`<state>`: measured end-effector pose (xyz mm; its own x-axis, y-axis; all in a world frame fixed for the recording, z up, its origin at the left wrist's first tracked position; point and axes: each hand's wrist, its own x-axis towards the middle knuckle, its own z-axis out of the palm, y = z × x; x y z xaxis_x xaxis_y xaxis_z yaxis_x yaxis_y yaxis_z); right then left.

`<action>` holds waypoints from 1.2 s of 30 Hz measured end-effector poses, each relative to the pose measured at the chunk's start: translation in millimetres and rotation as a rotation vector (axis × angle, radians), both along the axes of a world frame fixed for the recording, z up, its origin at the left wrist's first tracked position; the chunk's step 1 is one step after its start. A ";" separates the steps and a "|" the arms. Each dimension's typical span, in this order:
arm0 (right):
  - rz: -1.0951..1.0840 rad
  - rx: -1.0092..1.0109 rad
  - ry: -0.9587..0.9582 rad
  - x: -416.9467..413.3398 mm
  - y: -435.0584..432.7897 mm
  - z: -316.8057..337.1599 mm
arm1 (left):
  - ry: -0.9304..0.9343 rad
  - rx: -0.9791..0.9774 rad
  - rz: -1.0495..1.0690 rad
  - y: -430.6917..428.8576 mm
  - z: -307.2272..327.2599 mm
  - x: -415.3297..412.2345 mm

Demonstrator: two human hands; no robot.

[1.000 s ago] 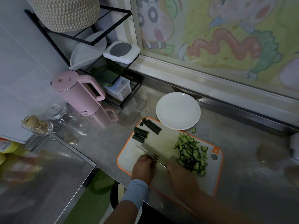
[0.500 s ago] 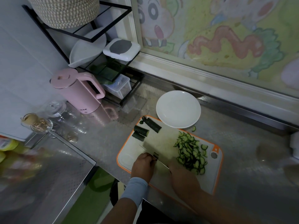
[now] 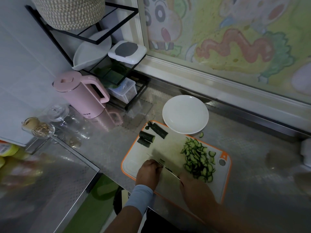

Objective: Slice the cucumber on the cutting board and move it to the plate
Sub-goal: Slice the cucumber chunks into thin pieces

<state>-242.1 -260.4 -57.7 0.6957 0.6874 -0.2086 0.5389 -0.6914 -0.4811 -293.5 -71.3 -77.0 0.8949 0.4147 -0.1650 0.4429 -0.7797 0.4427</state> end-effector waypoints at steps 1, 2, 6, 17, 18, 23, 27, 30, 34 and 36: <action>0.004 -0.008 -0.006 -0.4 -1.7 -0.1 | -0.003 0.002 -0.004 0.6 -0.6 0.0; -0.002 -0.003 -0.005 -0.4 -0.7 0.4 | -0.001 0.003 -0.009 0.9 -1.2 0.1; -0.050 -0.067 0.069 4.5 20.4 -5.2 | 0.000 0.005 -0.040 -0.2 1.1 1.2; 0.066 -0.138 -0.110 4.8 35.5 -9.1 | -0.032 -0.032 0.012 -0.7 1.3 0.1; 0.033 -0.105 -0.118 2.4 28.7 -12.1 | -0.031 -0.025 0.016 -0.8 0.4 0.1; 0.006 -0.034 0.018 1.8 3.4 -4.4 | -0.042 -0.010 0.017 -0.7 -4.1 -2.3; -0.009 -0.057 0.002 0.5 10.2 -3.2 | -0.060 -0.013 0.016 0.6 -5.5 -1.7; -0.010 -0.022 -0.020 2.3 26.0 -3.5 | -0.065 -0.009 0.000 -1.0 -2.7 -2.3; 0.049 -0.189 0.041 8.6 52.5 2.4 | -0.057 -0.019 -0.024 -1.1 -3.6 -5.6; 0.028 -0.200 0.059 10.6 62.2 5.7 | -0.076 -0.021 -0.025 0.3 -3.9 -5.8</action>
<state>-231.5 -198.2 -52.0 0.6593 0.6474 -0.3823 0.5347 -0.7612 -0.3670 -299.2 -71.0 -80.9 0.9153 0.3890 -0.1044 0.3875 -0.7801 0.4912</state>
